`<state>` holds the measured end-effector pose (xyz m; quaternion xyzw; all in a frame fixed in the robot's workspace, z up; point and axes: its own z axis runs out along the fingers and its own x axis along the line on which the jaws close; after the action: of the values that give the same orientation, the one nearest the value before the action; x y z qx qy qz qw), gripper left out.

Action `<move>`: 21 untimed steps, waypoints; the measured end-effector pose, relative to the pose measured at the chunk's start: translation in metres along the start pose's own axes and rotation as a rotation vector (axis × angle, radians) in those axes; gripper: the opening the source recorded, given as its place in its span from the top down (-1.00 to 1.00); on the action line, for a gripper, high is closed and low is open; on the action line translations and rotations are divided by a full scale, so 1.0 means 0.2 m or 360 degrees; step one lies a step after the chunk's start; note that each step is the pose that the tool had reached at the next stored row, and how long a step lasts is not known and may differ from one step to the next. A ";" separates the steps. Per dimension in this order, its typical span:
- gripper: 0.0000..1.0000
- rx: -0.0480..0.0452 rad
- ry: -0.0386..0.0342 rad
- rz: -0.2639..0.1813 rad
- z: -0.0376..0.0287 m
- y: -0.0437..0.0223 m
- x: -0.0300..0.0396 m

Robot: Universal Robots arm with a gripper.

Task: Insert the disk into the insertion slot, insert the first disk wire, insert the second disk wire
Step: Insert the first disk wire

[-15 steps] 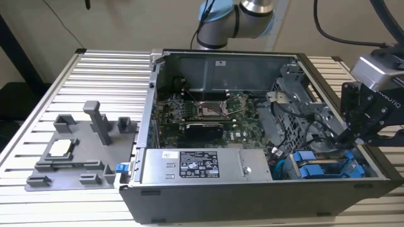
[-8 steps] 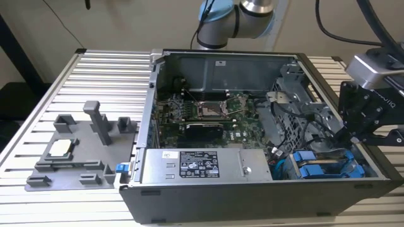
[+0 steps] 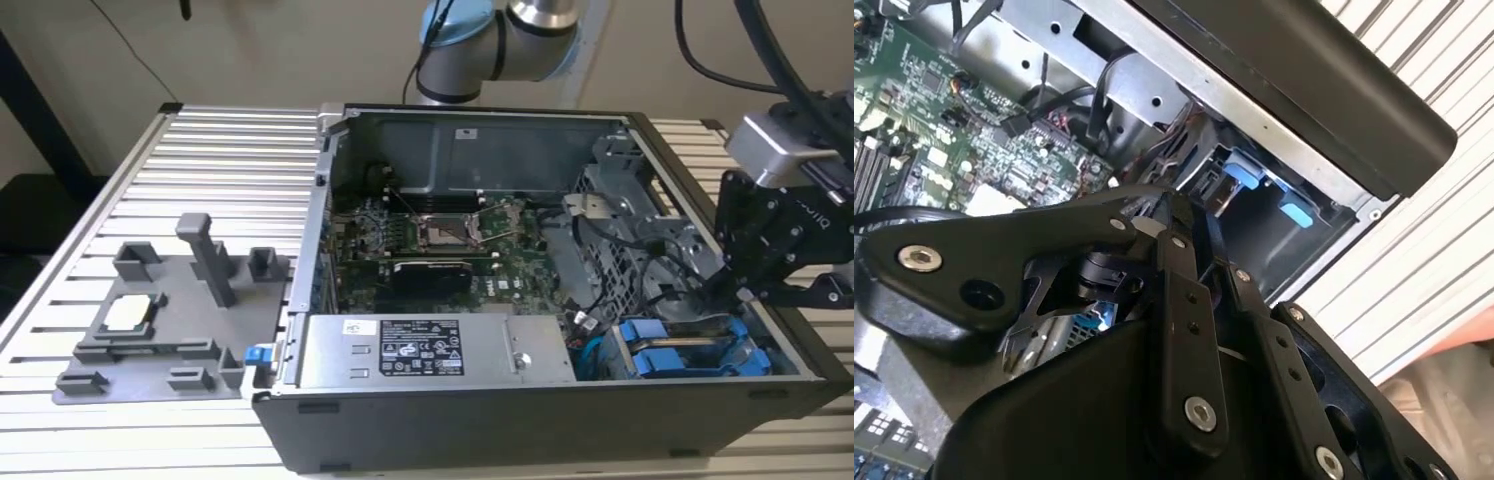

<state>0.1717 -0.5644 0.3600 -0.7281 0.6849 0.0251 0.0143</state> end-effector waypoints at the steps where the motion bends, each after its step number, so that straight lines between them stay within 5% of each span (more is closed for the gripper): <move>1: 0.62 0.0000 -0.0002 0.0000 0.000 0.000 0.000; 6: 0.62 0.0000 -0.0004 0.0000 0.001 0.000 0.001; 13: 0.62 0.0002 -0.0032 0.0007 0.018 0.001 0.031; 21: 0.62 0.0005 -0.0048 0.0037 0.047 -0.001 0.043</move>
<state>0.1722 -0.5725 0.3501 -0.7196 0.6930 0.0350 0.0254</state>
